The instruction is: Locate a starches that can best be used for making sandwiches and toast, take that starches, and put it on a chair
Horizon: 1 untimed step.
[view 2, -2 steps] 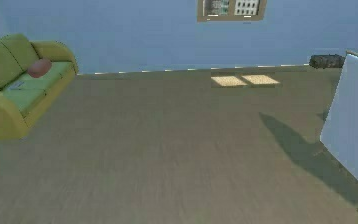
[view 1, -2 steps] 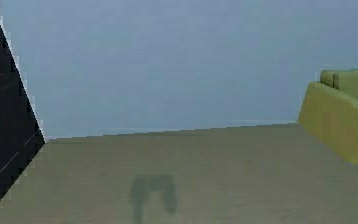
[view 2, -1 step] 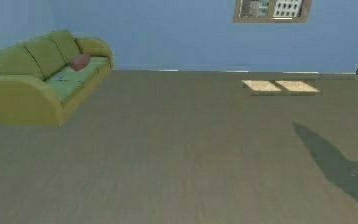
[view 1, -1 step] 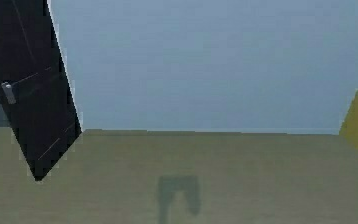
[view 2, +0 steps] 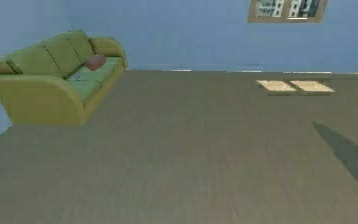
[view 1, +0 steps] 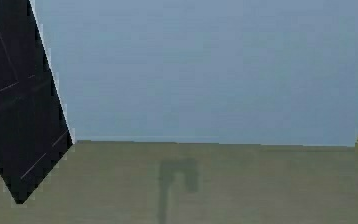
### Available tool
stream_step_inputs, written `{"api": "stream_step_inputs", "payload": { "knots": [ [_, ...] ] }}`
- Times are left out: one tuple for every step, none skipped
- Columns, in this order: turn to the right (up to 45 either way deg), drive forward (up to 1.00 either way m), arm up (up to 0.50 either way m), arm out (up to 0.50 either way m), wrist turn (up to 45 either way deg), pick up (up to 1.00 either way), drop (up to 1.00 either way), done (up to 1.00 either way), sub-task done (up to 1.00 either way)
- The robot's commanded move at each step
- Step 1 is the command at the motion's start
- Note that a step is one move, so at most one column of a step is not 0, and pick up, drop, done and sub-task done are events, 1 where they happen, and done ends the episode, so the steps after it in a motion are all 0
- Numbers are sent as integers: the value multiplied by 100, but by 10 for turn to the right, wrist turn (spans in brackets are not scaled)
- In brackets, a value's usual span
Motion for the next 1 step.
{"api": "stream_step_inputs", "payload": {
  "knots": [
    [-450,0,0,0,0,0,0,0,0]
  ]
}}
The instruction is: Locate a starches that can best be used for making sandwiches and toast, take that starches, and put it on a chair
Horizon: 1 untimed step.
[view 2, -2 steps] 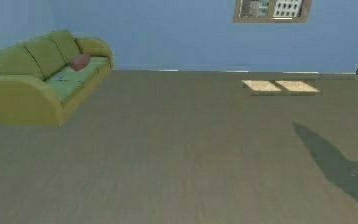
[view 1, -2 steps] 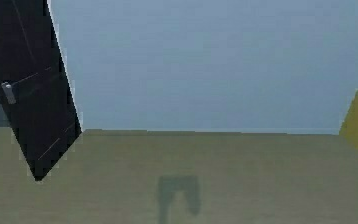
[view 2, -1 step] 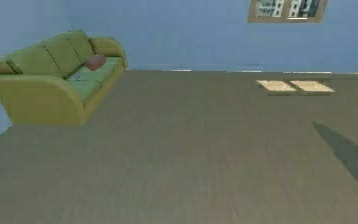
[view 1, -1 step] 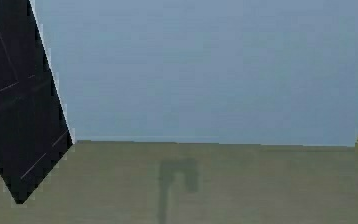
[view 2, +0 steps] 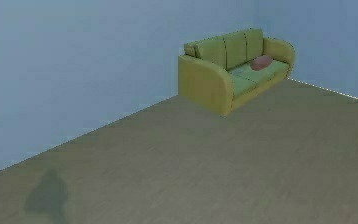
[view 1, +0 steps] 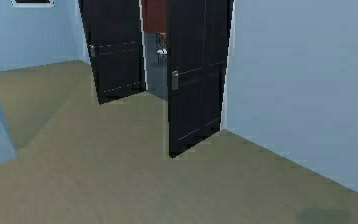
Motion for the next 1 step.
{"api": "stream_step_inputs", "payload": {
  "knots": [
    [-60,0,0,0,0,0,0,0,0]
  ]
}}
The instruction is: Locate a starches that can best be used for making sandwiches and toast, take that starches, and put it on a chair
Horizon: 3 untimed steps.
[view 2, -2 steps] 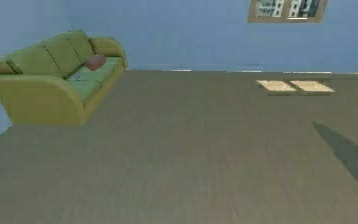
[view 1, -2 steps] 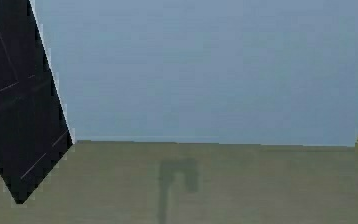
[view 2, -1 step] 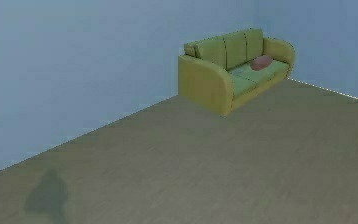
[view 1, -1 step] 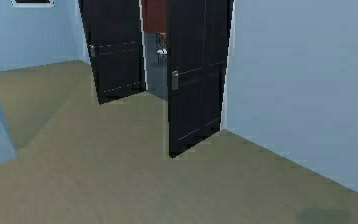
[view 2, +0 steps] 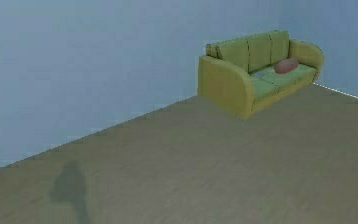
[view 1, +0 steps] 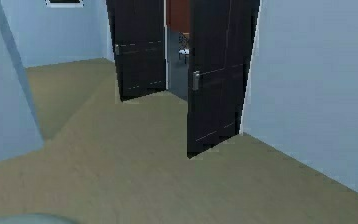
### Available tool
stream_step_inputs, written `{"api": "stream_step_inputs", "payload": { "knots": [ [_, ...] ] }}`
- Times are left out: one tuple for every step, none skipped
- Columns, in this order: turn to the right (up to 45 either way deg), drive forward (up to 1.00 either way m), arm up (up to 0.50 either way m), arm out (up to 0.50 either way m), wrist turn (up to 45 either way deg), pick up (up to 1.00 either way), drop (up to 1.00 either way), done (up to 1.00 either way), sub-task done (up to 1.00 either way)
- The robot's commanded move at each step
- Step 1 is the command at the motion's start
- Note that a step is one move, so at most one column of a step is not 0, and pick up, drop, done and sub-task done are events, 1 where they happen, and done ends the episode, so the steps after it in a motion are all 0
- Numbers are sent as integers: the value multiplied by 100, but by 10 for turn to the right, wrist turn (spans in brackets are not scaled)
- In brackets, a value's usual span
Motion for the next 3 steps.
{"api": "stream_step_inputs", "payload": {
  "knots": [
    [0,95,0,0,0,0,0,0,0],
    [-120,0,0,0,0,0,0,0,0],
    [0,75,0,0,0,0,0,0,0]
  ]
}}
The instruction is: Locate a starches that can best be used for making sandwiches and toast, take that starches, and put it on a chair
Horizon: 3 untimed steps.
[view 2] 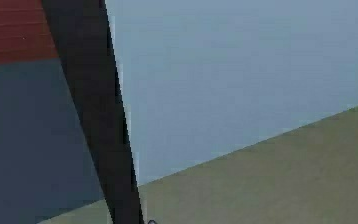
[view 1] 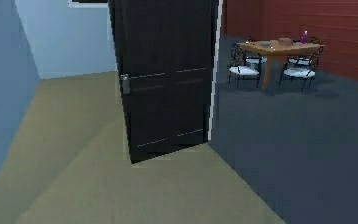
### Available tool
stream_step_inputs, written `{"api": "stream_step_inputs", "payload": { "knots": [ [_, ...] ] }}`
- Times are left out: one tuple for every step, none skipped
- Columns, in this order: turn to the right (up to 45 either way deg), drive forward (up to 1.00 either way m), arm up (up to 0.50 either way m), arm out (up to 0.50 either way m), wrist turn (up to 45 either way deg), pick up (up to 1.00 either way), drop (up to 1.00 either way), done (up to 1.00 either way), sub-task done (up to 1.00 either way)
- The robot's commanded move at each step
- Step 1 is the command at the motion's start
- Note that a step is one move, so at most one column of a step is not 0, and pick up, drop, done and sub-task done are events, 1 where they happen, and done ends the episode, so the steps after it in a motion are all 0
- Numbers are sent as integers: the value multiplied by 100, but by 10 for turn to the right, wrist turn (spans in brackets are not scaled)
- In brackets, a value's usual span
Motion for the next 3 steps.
{"api": "stream_step_inputs", "payload": {
  "knots": [
    [-270,0,0,0,0,0,0,0,0],
    [0,45,0,0,0,0,0,0,0],
    [450,0,0,0,0,0,0,0,0]
  ]
}}
